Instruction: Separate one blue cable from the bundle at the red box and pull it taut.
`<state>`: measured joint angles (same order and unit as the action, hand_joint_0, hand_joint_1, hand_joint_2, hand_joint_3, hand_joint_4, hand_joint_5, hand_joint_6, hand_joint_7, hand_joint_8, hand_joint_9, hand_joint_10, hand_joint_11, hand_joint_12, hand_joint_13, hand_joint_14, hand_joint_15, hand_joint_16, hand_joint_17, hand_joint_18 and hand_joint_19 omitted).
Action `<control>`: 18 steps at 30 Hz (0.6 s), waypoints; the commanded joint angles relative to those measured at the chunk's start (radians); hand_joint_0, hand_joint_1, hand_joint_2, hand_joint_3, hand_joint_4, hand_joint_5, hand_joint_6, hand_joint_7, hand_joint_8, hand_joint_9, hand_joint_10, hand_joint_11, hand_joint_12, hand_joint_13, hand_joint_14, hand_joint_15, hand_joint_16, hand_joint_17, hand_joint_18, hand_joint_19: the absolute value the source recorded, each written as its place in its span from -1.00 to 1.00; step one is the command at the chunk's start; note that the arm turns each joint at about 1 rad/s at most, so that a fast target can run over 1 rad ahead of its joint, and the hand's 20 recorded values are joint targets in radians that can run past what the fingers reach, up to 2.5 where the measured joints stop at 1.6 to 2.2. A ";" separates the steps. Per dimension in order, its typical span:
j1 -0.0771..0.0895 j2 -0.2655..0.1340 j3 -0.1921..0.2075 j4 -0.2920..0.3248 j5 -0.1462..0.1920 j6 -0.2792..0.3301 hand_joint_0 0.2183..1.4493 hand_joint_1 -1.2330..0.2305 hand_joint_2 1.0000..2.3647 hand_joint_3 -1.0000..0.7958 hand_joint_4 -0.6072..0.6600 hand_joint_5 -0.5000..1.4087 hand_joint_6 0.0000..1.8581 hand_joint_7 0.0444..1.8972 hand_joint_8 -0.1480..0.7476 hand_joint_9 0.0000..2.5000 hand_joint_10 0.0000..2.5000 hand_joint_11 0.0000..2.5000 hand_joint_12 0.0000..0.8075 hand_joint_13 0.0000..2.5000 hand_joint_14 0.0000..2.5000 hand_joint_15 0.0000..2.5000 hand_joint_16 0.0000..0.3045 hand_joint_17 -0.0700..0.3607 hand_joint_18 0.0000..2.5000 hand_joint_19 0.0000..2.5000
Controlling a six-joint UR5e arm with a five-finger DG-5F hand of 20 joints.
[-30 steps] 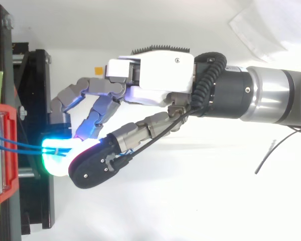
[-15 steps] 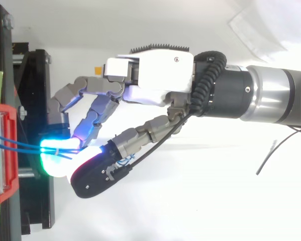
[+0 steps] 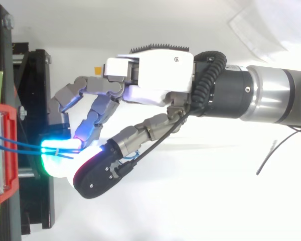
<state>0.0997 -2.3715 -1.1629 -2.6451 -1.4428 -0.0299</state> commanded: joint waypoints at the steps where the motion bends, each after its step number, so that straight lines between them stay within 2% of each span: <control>1: 0.000 0.000 0.000 -0.004 -0.001 0.001 -0.31 -0.27 -0.98 -0.27 0.11 -0.66 -0.06 0.07 0.04 -0.15 -0.98 -0.39 -0.07 -0.18 -0.98 -0.59 -0.67 -0.15 -0.33 -0.44; 3: 0.000 0.000 -0.001 -0.004 -0.001 -0.001 -0.33 -0.35 -0.97 -0.16 0.07 -0.66 -0.06 0.10 0.05 -0.15 -0.98 -0.38 -0.06 -0.18 -0.98 -0.58 -0.67 -0.15 -0.33 -0.43; 5: 0.000 0.000 0.000 -0.004 0.001 -0.001 -0.31 -0.42 -0.97 -0.14 0.03 -0.66 -0.05 0.11 0.05 -0.16 -0.98 -0.37 -0.06 -0.18 -0.98 -0.58 -0.67 -0.15 -0.33 -0.43; 9: 0.000 0.000 0.000 -0.004 -0.001 -0.001 -0.22 -0.55 -0.98 -0.18 -0.02 -0.67 -0.03 0.10 0.04 -0.18 -0.98 -0.36 -0.07 -0.18 -0.98 -0.58 -0.67 -0.15 -0.32 -0.44; 11: 0.000 0.000 0.000 -0.004 0.001 0.001 -0.20 -0.56 -0.98 -0.23 -0.01 -0.67 -0.03 0.08 0.03 -0.18 -0.98 -0.35 -0.08 -0.19 -0.98 -0.57 -0.67 -0.16 -0.32 -0.45; 14: 0.000 0.000 0.000 -0.013 -0.001 0.001 -0.14 -0.53 -1.00 -0.44 0.06 -0.67 -0.03 0.05 0.02 -0.17 -0.98 -0.36 -0.09 -0.18 -0.98 -0.57 -0.68 -0.16 -0.31 -0.46; 18: 0.000 0.000 0.000 -0.013 -0.002 0.001 -0.30 -0.43 -1.00 -0.44 0.12 -0.66 -0.03 0.05 0.03 -0.14 -0.98 -0.35 -0.10 -0.16 -0.98 -0.57 -0.68 -0.17 -0.31 -0.45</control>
<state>0.0997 -2.3715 -1.1628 -2.6568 -1.4439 -0.0293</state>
